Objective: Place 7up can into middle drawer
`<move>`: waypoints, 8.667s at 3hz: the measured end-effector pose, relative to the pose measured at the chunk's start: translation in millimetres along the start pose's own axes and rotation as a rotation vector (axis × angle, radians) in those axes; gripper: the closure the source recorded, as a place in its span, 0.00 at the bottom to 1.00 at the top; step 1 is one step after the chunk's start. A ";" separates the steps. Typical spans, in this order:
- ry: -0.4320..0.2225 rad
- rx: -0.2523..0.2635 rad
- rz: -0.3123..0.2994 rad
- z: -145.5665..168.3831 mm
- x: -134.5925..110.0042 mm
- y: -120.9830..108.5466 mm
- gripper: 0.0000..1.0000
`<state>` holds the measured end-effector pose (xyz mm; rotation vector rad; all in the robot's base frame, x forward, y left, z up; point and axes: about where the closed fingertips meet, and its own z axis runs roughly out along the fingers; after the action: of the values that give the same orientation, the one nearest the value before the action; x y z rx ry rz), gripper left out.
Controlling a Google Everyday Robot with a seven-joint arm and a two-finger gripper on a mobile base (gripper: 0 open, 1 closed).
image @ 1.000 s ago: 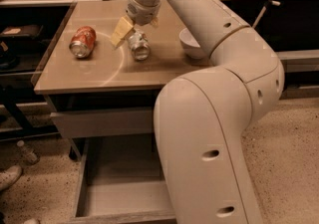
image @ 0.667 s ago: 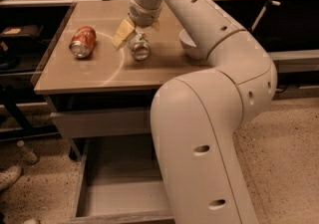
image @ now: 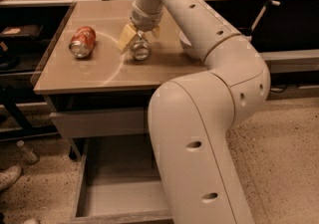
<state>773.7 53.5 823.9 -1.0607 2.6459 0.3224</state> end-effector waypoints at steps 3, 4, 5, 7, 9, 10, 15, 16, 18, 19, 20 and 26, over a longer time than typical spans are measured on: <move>0.000 0.000 0.000 0.0 0.0 0.0 0.87; -0.016 0.017 -0.031 -14.1 3.8 5.2 1.00; -0.063 0.057 0.004 -57.5 25.2 13.9 1.00; -0.205 0.085 0.215 -161.2 106.4 69.3 1.00; -0.159 0.091 0.222 -147.5 124.7 72.7 1.00; -0.146 0.087 0.240 -149.0 149.7 91.3 1.00; 0.072 -0.104 0.470 -23.3 301.8 164.2 1.00; 0.126 -0.213 0.565 58.8 325.7 175.7 1.00; 0.239 -0.343 0.605 130.6 346.9 203.6 1.00; 0.231 -0.403 0.625 156.6 348.1 212.5 1.00; 0.178 -0.515 0.695 202.3 339.6 220.0 1.00; 0.035 -0.691 1.013 354.1 337.6 183.4 1.00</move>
Offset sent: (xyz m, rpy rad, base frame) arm 0.0000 0.0000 0.0000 0.0000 0.0000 0.0000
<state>469.9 74.6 399.3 0.2939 2.9306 1.4721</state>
